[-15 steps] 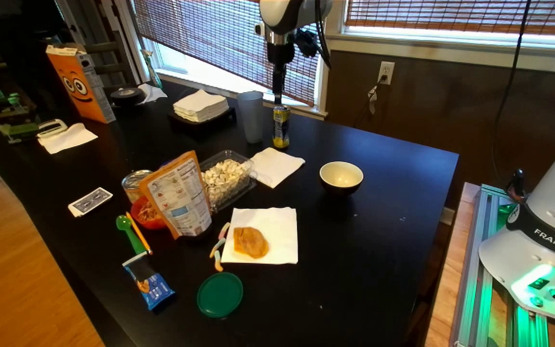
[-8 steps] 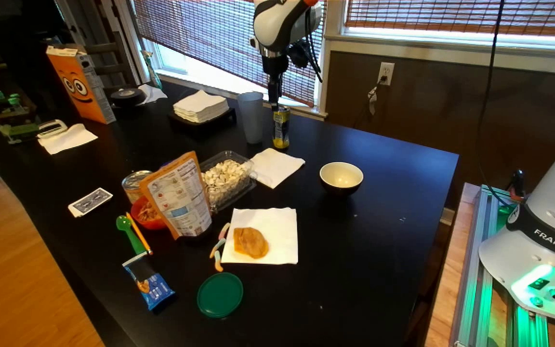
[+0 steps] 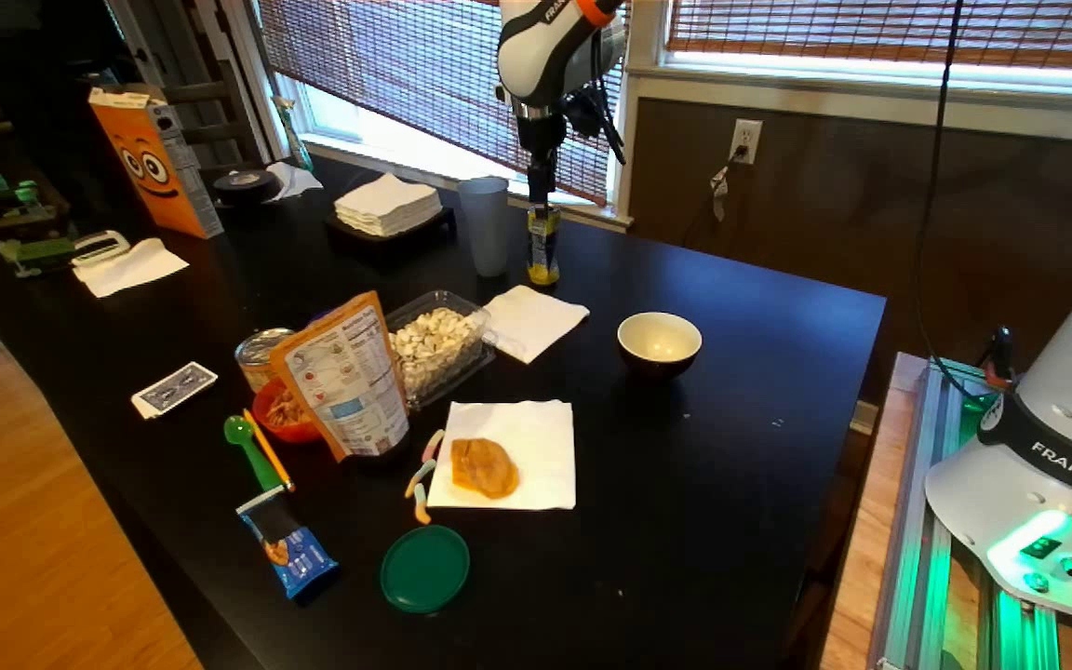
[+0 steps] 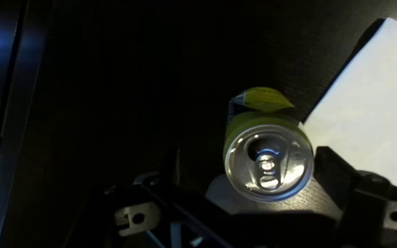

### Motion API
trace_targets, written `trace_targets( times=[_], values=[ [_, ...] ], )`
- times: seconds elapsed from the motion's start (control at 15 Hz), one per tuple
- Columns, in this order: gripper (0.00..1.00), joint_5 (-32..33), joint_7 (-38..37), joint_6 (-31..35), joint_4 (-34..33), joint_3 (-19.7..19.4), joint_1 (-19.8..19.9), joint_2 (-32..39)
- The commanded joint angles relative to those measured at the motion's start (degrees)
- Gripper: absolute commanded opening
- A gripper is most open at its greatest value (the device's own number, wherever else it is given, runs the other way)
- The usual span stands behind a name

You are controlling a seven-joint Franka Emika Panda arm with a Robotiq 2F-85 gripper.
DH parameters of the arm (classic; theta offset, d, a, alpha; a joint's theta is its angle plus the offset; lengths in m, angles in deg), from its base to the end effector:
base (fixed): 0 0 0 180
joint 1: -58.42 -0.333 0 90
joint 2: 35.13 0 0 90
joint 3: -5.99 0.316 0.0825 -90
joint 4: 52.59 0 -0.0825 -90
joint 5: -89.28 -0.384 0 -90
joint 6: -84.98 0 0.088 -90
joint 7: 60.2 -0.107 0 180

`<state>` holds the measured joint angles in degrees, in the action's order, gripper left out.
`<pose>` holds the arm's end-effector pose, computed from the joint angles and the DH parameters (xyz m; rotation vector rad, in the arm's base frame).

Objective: Move the can to the left

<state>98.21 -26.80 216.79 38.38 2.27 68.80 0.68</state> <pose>0.6856 -0.1688 0.2794 2.8870 0.6604 0.0247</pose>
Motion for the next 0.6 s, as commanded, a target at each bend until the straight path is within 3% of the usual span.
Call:
trace_targets(
  times=[0.0, 0.53],
  values=[
    [0.98, -1.64, 2.65, -0.95, -2.50, 2.36, 2.70, 1.69],
    [0.97, -6.53, 8.57, -1.68, -3.37, 5.89, 5.42, 2.90]
  ],
)
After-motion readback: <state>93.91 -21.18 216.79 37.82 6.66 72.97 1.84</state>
